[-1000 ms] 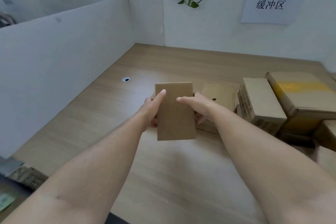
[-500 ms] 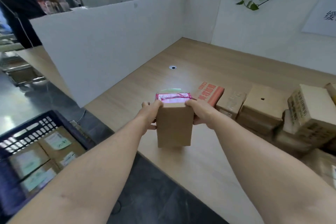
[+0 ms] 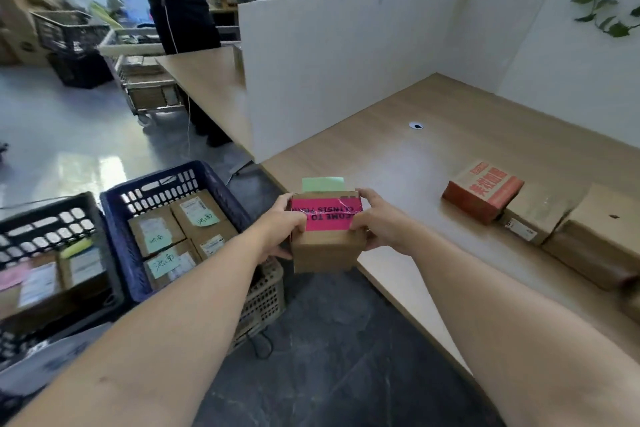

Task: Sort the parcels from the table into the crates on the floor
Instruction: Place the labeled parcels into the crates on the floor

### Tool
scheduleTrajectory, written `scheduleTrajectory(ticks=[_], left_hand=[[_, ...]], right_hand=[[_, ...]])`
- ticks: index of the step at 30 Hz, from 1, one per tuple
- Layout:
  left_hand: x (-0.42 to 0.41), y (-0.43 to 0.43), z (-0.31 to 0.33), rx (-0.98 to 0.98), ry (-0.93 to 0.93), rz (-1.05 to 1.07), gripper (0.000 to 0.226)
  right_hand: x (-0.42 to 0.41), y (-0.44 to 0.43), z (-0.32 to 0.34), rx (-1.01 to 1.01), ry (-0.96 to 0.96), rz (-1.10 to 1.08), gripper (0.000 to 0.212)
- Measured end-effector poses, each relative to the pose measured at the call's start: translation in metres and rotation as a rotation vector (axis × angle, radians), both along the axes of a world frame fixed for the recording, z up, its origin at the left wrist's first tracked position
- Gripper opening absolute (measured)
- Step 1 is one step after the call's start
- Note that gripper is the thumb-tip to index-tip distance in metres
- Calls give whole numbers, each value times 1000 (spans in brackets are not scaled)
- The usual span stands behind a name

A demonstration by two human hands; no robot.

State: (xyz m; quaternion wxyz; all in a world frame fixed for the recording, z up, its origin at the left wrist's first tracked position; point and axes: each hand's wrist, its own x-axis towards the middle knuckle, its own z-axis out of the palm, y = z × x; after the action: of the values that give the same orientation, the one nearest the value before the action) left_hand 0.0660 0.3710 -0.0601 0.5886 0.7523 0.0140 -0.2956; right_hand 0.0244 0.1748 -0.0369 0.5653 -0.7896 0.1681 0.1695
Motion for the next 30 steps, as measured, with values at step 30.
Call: scheduleTrajectory(ticks=[30], left_hand=[[67, 217, -58, 135, -218, 457, 91]], right_hand=[[168, 214, -76, -96, -134, 557, 53]])
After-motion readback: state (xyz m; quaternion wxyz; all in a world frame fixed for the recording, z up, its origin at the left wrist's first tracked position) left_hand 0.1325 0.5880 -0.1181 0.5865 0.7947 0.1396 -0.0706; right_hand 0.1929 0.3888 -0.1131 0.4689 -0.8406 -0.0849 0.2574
